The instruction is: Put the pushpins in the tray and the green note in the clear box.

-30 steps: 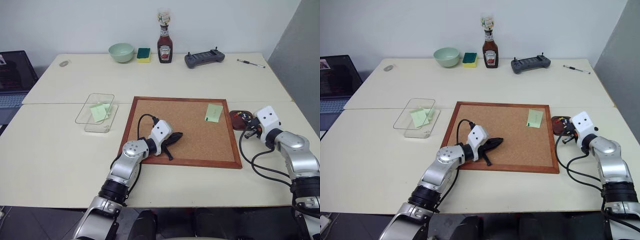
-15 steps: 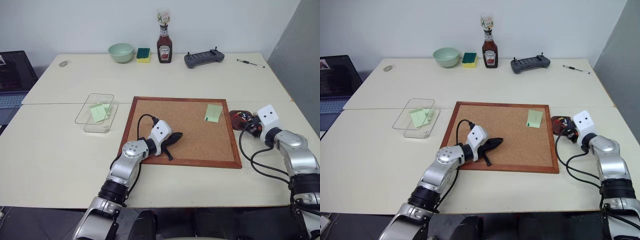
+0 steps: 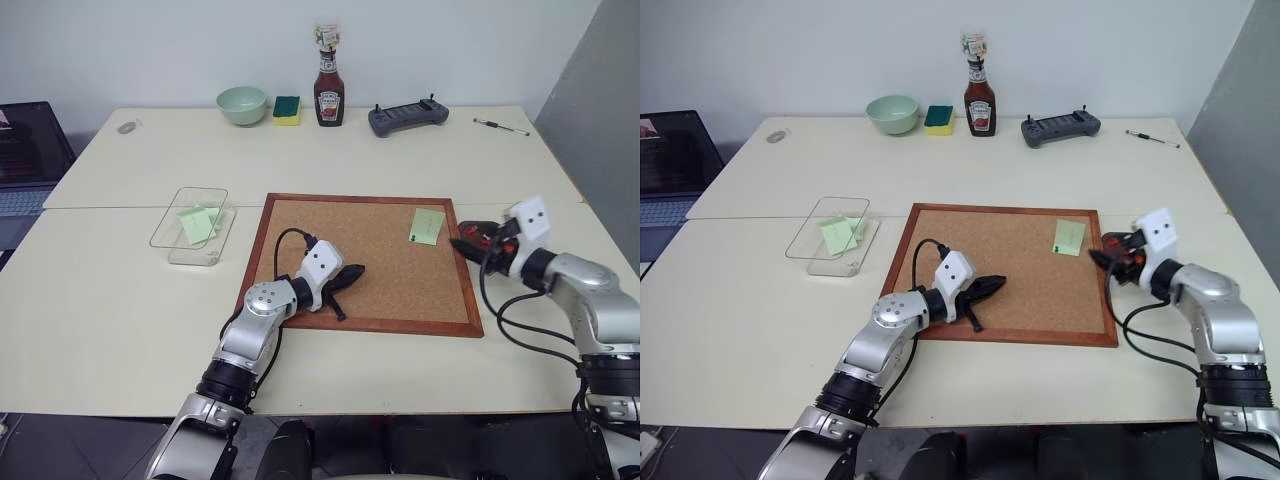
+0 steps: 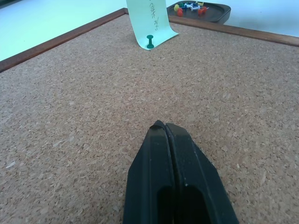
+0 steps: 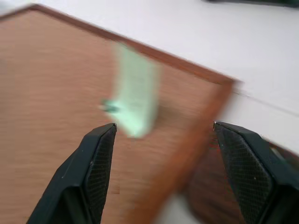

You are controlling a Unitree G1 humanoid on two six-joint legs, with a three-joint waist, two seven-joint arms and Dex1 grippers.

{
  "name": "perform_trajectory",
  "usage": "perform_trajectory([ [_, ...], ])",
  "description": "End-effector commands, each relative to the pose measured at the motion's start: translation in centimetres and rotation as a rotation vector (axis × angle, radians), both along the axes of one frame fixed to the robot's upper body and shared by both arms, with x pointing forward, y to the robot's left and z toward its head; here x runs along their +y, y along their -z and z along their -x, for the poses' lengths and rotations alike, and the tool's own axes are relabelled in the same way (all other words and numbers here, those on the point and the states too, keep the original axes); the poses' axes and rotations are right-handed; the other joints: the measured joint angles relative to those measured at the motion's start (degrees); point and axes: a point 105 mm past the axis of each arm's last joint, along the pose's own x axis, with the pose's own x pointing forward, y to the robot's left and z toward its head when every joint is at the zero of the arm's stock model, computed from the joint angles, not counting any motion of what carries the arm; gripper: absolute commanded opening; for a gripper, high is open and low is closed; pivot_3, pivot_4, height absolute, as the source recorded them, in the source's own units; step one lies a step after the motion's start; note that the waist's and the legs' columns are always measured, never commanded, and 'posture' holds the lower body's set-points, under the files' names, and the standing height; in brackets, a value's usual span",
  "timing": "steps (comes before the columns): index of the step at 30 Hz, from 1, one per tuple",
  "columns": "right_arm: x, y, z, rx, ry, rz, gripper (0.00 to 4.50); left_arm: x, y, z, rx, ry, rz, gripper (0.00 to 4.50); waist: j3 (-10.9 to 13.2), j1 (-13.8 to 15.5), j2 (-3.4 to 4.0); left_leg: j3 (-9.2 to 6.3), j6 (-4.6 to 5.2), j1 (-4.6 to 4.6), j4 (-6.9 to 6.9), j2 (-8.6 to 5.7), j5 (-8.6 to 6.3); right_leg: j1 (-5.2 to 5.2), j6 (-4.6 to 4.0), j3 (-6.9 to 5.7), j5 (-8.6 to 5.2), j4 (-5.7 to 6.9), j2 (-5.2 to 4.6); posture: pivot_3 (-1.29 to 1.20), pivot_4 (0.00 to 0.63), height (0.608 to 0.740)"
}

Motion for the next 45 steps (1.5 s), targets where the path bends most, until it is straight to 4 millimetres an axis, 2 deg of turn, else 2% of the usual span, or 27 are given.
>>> perform_trajectory([
  [1, 2.9, -0.7, -0.3, -0.029, -0.089, -0.008, 3.52, -0.2, 2.3, 0.8, 0.074, 0.012, -0.045, 0.0, 0.0, 0.0, 0.0, 0.0, 0.0, 0.0, 0.0, 0.0, 0.0, 0.0, 0.0, 0.0, 0.0, 0.0, 0.0, 0.0, 0.15, 0.74],
  [4, 4.2, -0.7, -1.3, -0.04, -0.098, -0.011, 3.52, -0.3, 2.2, 0.8, 0.073, 0.01, -0.043, 0.0, -0.01, -0.1, 0.01, 0.0, 0.0, 0.01, -0.01, 0.01, 0.0, -0.02, 0.0, -0.01, 0.0, 0.0, 0.01, 0.0, 0.15, 0.74],
  [9, 4.9, -0.2, -2.8, -0.055, -0.101, 0.014, 3.52, -0.3, 2.2, 0.7, 0.073, 0.005, -0.04, 0.0, 0.0, 0.03, 0.0, -0.02, 0.0, 0.0, -0.01, 0.0, 0.0, -0.03, 0.0, -0.02, 0.0, 0.01, 0.0, 0.0, 0.15, 0.74],
  [14, 4.6, 0.0, -4.2, -0.063, -0.082, 0.041, 3.52, -0.3, 2.2, 0.8, 0.073, 0.004, -0.036, 0.0, 0.0, 0.03, 0.0, -0.03, 0.0, -0.02, -0.02, -0.01, 0.0, -0.05, -0.01, -0.04, 0.0, -0.01, 0.0, 0.0, 0.15, 0.74],
  [20, 4.1, 0.5, -4.8, -0.061, -0.072, 0.058, 3.52, -0.2, 2.2, 0.8, 0.071, 0.002, -0.038, 0.0, -0.01, -0.01, 0.0, -0.03, 0.0, -0.01, -0.02, 0.0, 0.0, -0.05, -0.01, -0.03, 0.0, 0.0, 0.0, 0.0, 0.15, 0.74],
  [23, 4.0, 0.7, -4.8, -0.057, -0.073, 0.059, 3.08, -0.1, 2.2, 0.9, 0.07, 0.002, -0.039, 0.0, -0.01, -0.02, 0.0, -0.02, 0.0, -0.01, -0.02, 0.0, 0.0, -0.05, 0.0, -0.03, 0.0, 0.0, 0.0, 0.0, 0.15, 0.74],
  [31, 3.6, 1.2, -5.0, -0.061, -0.051, 0.071, 1.35, -0.1, 2.2, 0.9, 0.068, 0.005, -0.041, 0.0, -0.01, -0.05, 0.01, -0.02, 0.0, -0.01, -0.02, 0.0, 0.0, -0.05, -0.01, -0.03, 0.0, 0.0, 0.0, 0.0, 0.15, 0.74],
  [37, 3.5, 1.5, -5.1, -0.07, -0.057, 0.101, 0.23, 0.0, 2.2, 0.9, 0.067, 0.005, -0.044, 0.0, -0.01, -0.05, 0.01, -0.02, 0.0, -0.01, -0.02, 0.01, 0.0, -0.05, -0.01, -0.03, 0.0, 0.0, 0.0, 0.0, 0.15, 0.74],
  [39, 3.6, 1.4, -5.1, -0.08, -0.062, 0.105, 0.05, 0.0, 2.2, 0.9, 0.067, 0.005, -0.045, 0.0, -0.01, -0.05, 0.01, -0.02, 0.0, -0.01, -0.02, 0.0, 0.0, -0.05, -0.01, -0.03, 0.0, 0.01, 0.0, 0.0, 0.15, 0.74],
  [45, 4.1, 0.1, -4.9, -0.138, -0.088, 0.073, 0.05, 0.0, 2.3, 0.9, 0.067, 0.003, -0.043, 0.0, -0.01, -0.06, 0.01, -0.02, 0.0, -0.01, -0.02, 0.01, 0.0, -0.06, -0.01, -0.03, 0.0, 0.01, 0.0, 0.0, 0.15, 0.74],
])
